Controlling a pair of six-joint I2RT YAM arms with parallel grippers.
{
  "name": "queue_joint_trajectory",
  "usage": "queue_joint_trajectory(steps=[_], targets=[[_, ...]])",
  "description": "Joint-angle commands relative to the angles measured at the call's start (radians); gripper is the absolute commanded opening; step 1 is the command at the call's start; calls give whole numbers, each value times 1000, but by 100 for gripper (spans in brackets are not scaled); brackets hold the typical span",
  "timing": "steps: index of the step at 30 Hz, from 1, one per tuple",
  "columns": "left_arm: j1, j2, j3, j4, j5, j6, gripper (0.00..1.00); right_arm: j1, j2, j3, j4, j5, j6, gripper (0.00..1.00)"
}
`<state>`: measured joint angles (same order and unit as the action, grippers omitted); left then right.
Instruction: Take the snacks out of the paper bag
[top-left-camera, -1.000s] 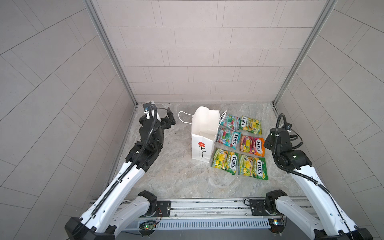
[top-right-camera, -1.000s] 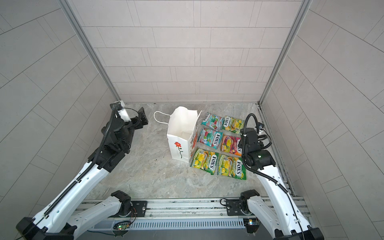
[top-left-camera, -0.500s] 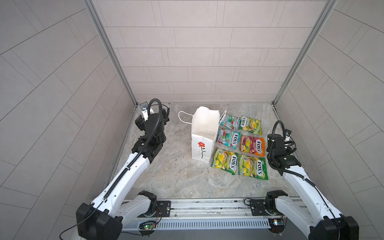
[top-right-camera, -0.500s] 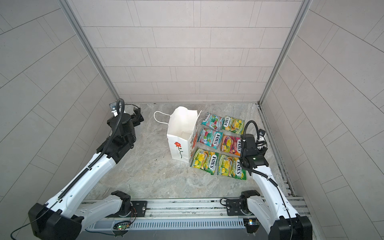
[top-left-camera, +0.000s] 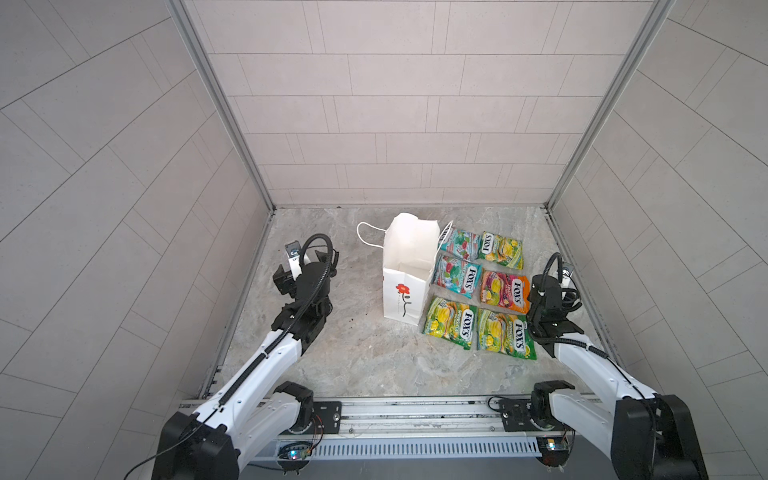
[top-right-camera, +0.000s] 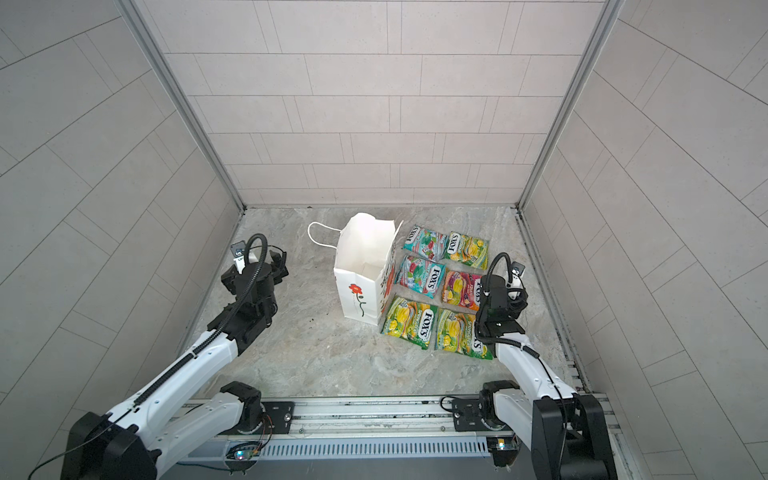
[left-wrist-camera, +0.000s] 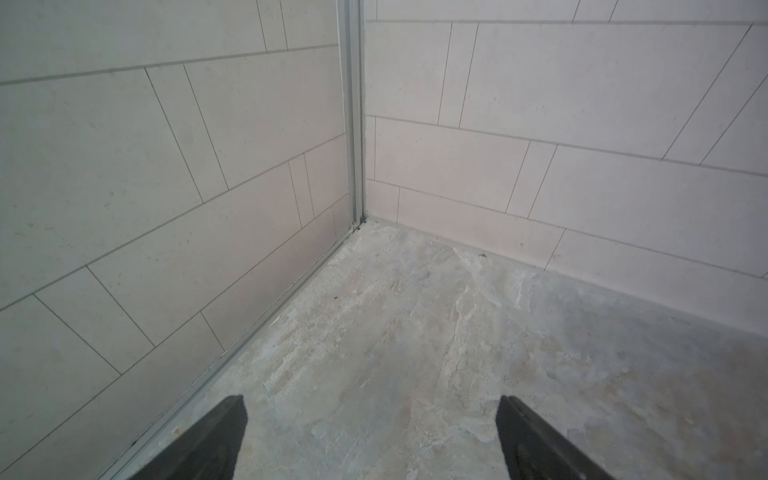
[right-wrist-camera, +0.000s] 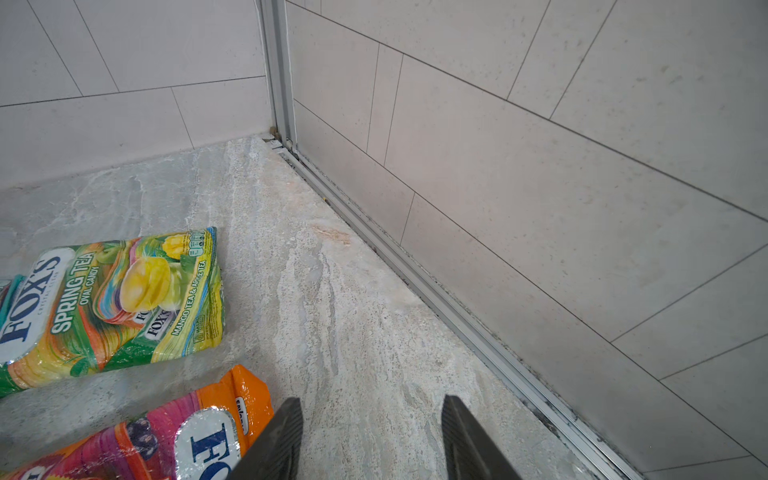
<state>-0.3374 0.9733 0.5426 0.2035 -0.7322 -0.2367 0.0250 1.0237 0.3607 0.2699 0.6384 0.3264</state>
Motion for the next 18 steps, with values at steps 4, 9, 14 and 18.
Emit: queue_joint_trajectory(steps=[4,9,14,18], targets=[[32,110,-146,305,-5,114,100,-4,82,-58,256,-32,-59,55],[83,218,-162,389,51,186,100,-4,149,-43,297,-75,-67,56],[137,303,-166,457,193,216,100,-4,218,-45,385,-144,-93,57],[190,390,-218,637,355,236,100,-4,300,-37,461,-212,-162,58]])
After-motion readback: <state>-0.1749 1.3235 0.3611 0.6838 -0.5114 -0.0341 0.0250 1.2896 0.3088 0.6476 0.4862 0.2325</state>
